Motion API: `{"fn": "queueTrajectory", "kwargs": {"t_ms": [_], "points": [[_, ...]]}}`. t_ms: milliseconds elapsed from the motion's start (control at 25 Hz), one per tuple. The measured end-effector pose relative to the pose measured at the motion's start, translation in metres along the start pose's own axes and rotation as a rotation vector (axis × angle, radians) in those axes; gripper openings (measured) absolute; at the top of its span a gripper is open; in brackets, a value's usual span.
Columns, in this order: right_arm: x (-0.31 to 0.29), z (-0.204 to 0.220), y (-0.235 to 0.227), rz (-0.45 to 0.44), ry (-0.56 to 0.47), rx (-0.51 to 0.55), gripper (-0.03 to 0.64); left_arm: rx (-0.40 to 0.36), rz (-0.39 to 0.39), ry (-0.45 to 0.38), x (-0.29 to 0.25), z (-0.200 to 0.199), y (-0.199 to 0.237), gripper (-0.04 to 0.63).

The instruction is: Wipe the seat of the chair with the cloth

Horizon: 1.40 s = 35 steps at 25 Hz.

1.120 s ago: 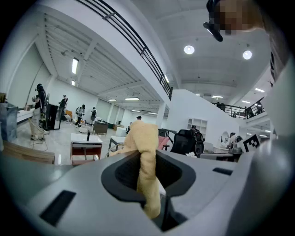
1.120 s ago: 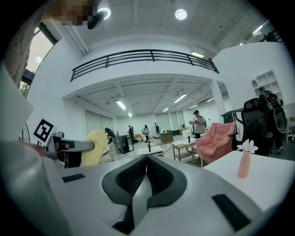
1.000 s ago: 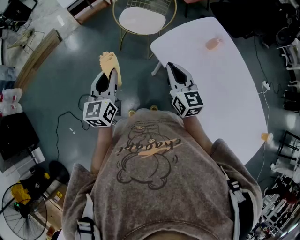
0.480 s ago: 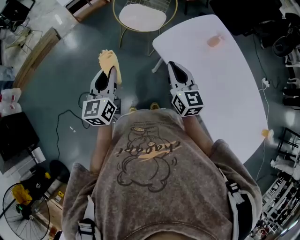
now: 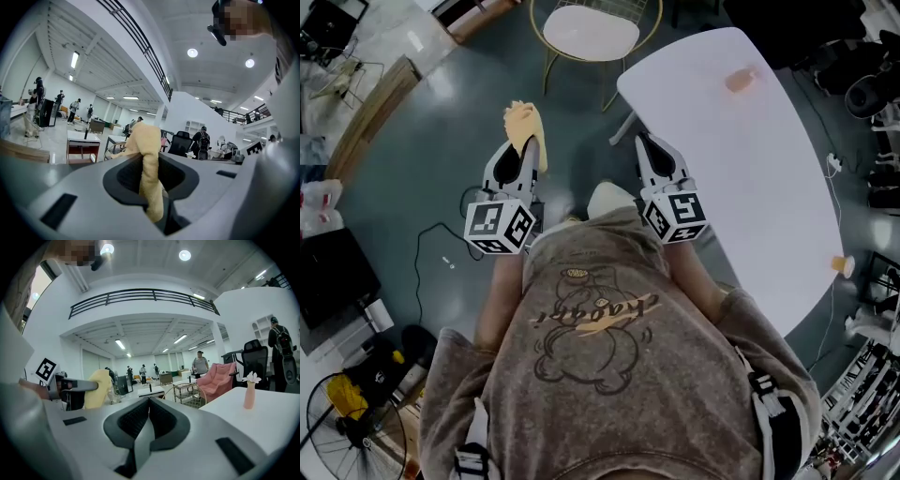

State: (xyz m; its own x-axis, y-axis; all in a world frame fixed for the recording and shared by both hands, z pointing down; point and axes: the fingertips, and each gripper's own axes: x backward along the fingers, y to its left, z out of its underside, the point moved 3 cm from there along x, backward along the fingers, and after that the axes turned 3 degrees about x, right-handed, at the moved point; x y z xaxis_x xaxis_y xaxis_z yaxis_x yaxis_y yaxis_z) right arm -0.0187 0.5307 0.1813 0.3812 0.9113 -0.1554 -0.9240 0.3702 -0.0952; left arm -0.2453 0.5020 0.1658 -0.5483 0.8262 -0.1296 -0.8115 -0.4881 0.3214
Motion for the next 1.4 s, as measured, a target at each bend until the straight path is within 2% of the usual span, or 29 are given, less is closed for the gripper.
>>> {"fn": "queueTrajectory", "kwargs": {"t_ms": [320,560,880,1400], "points": [[-0.035,-0.002,-0.007,-0.010,0.007,0.004,0.028,-0.004,-0.001,0.000,-0.024,-0.006,0.023,0.077],[-0.089,-0.004,-0.019,-0.016,0.012,-0.004,0.028,0.006,-0.006,0.004,-0.061,-0.015,0.057,0.077],[-0.173,-0.016,-0.055,-0.010,0.037,-0.011,0.028,0.023,0.010,0.038,-0.141,-0.028,0.099,0.077],[-0.296,-0.063,-0.134,-0.020,0.043,-0.039,0.028,0.013,0.023,0.030,-0.280,-0.095,0.135,0.077]]}}
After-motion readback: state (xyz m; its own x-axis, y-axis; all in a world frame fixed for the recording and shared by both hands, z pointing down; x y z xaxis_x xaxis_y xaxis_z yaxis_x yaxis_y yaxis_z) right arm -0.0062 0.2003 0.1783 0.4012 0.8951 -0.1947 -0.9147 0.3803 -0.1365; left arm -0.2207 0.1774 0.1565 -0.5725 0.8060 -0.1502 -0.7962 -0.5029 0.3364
